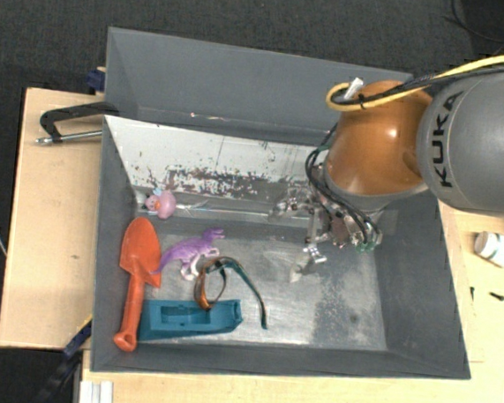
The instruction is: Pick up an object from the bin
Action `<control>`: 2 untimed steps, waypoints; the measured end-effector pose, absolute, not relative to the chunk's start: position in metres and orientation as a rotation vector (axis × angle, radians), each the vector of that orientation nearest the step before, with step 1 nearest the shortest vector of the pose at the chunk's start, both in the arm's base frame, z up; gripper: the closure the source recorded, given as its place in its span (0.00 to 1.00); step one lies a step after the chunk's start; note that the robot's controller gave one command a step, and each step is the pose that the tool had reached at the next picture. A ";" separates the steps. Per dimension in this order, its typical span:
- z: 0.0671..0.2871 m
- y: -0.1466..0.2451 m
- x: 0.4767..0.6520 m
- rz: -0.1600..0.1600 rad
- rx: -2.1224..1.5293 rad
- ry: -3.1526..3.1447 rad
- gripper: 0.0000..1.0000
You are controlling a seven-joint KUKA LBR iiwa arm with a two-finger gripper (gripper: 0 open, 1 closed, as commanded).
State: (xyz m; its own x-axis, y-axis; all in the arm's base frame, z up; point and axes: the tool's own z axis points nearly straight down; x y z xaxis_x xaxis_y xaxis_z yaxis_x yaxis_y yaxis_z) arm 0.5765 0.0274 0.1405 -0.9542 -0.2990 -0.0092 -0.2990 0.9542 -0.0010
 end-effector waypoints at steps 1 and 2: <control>0.113 0.036 0.578 0.003 -0.622 3.082 0.00; 0.102 0.070 0.587 -0.001 -0.588 3.074 0.00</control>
Offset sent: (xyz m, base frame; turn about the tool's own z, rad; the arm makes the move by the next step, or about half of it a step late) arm 0.0093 0.0677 -0.0686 -0.0685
